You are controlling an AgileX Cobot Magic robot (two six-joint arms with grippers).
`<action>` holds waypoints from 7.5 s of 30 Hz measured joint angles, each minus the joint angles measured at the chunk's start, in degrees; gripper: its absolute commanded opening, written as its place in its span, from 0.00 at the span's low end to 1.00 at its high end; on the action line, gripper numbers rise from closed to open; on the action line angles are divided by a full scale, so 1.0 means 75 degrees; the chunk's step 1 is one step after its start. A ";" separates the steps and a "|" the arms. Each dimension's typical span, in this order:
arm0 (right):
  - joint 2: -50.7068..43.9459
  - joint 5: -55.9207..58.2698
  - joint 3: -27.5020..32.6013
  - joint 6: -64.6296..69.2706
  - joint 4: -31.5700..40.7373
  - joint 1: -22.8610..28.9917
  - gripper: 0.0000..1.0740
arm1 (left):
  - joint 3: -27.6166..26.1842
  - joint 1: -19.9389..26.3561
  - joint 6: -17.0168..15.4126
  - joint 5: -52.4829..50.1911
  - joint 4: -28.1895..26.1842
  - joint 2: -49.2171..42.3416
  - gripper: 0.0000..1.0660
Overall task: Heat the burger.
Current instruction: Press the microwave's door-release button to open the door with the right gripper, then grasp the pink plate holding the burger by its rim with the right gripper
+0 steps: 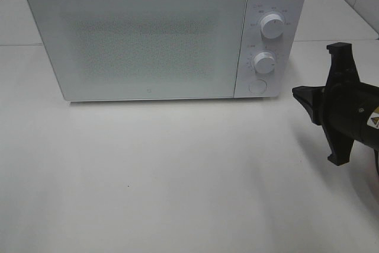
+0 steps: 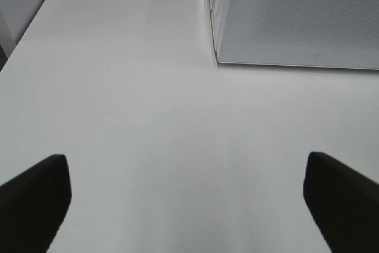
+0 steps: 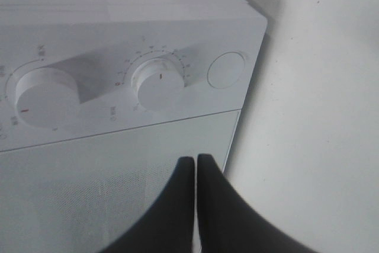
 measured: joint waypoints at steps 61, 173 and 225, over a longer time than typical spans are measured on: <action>0.4370 -0.0626 -0.3445 0.0504 0.0604 0.0069 0.00 | 0.0000 0.0000 0.0000 0.0000 0.0000 0.0000 0.94; 0.0871 0.1895 -0.1543 -0.3331 0.2032 0.0604 0.00 | 0.0000 0.0000 0.0000 0.0000 0.0000 0.0000 0.94; -0.1933 1.4469 -0.4866 -1.0435 -0.1558 -0.0206 0.03 | 0.0000 0.0000 0.0000 0.0000 0.0000 0.0000 0.94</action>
